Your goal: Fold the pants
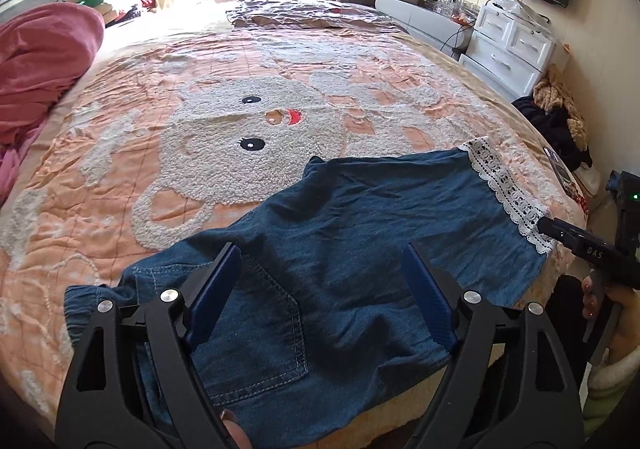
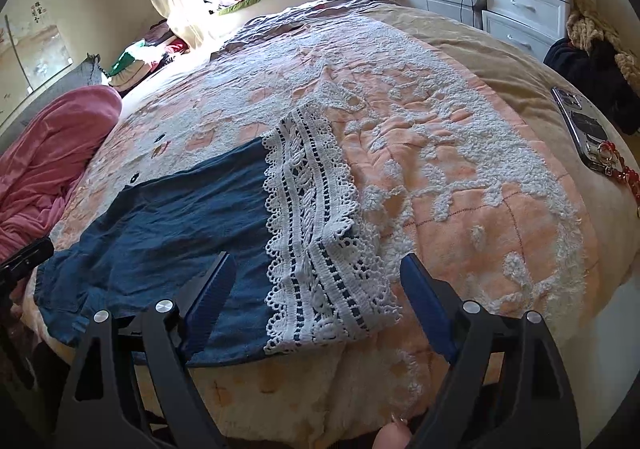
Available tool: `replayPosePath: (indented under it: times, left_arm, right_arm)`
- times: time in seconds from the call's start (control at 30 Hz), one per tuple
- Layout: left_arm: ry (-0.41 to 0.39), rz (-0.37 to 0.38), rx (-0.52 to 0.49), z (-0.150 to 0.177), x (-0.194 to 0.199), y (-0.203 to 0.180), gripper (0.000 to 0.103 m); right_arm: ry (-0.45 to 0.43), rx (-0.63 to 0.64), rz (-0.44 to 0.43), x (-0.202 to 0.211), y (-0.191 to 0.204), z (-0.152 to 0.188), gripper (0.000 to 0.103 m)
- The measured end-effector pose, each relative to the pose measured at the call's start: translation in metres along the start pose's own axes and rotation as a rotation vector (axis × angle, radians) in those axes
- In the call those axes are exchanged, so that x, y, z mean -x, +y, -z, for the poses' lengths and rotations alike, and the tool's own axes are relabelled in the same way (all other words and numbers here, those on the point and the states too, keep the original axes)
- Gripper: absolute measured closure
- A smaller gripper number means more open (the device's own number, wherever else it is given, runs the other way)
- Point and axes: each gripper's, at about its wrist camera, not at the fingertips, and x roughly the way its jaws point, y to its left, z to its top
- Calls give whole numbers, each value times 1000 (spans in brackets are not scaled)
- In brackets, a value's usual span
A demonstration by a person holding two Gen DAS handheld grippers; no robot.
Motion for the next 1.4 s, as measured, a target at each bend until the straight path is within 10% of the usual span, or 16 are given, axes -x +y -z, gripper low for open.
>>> replayPosePath:
  times: [1.0, 1.03, 1.13, 1.4]
  left_arm:
    - [40, -203, 245, 83, 53, 114, 17]
    - [44, -171, 248, 84, 46, 112, 18]
    - [56, -163, 263, 87, 32, 112, 63]
    - [44, -229, 234, 93, 50, 128, 63]
  right_arm:
    - [2, -58, -24, 8, 2, 11, 19]
    - [1, -57, -25, 9, 2, 11, 19]
    - [-5, -54, -19, 13, 2, 11, 19]
    - [-53, -54, -1, 28, 0, 10, 20]
